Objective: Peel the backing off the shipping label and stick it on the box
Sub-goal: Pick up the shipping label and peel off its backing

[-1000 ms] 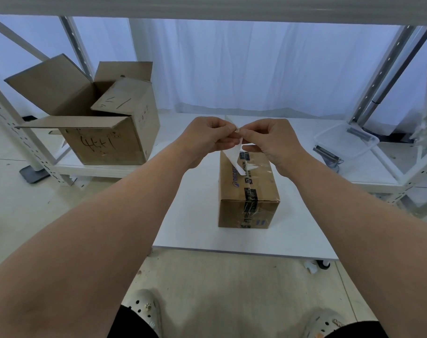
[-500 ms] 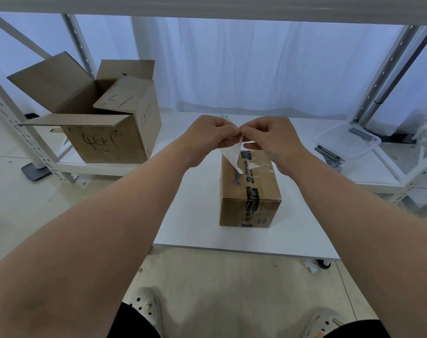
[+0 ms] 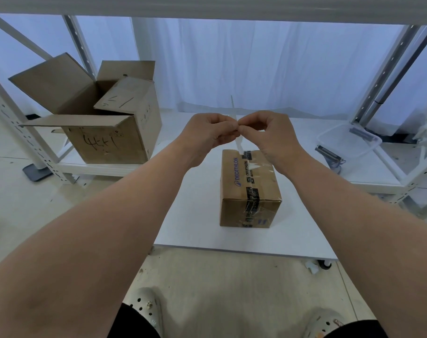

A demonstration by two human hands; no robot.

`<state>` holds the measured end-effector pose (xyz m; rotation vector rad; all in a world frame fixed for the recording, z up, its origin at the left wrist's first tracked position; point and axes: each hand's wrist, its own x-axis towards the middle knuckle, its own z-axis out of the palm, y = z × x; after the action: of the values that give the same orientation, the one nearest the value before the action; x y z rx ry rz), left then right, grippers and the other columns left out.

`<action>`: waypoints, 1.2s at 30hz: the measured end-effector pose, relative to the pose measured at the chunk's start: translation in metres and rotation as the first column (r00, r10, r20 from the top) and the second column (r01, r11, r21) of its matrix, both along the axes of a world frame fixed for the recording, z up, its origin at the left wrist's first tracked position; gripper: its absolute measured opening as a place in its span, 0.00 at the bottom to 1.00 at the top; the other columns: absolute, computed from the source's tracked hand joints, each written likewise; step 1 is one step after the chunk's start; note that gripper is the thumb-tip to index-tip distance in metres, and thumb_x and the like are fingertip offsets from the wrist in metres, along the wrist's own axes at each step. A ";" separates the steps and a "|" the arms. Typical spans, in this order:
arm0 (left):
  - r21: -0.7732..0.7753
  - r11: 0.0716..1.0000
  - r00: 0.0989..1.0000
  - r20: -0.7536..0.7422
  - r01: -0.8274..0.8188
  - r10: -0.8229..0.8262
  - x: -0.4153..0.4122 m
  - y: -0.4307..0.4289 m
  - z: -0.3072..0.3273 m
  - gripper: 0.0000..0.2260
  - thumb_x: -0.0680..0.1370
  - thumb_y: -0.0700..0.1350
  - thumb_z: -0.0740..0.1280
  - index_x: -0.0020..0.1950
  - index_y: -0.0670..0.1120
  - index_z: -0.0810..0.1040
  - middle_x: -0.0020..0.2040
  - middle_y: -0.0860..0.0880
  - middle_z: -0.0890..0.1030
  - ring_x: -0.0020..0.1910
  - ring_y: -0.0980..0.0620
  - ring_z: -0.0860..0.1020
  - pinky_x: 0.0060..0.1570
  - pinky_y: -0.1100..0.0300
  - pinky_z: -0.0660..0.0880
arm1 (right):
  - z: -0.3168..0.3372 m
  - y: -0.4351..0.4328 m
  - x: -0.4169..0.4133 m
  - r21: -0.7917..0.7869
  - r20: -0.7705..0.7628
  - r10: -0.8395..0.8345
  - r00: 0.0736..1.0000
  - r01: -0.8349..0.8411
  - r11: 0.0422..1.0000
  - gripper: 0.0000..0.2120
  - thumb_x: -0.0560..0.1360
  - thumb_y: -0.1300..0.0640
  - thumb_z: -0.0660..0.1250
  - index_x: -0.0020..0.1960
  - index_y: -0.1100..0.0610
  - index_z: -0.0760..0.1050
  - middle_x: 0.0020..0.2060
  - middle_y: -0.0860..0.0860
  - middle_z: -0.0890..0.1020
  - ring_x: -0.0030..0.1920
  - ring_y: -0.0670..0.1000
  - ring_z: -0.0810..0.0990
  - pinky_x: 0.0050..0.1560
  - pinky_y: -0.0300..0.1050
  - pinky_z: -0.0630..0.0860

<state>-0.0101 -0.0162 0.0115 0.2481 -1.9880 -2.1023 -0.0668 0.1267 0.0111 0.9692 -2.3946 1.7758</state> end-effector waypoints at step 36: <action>-0.332 0.934 0.989 -0.101 -0.134 0.106 0.002 0.002 0.005 0.16 0.73 0.38 0.71 0.39 0.47 0.63 0.45 0.40 0.84 0.41 0.46 0.81 0.44 0.53 0.74 | 0.001 0.001 -0.004 0.011 0.017 -0.016 1.000 0.016 1.000 0.05 0.73 0.59 0.70 0.46 0.58 0.83 0.38 0.48 0.84 0.40 0.44 0.81 0.49 0.43 0.79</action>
<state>-0.0078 -0.0144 0.0161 0.2097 -2.1801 -1.6358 -0.0709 0.1281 0.0120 0.9366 -2.4173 1.7748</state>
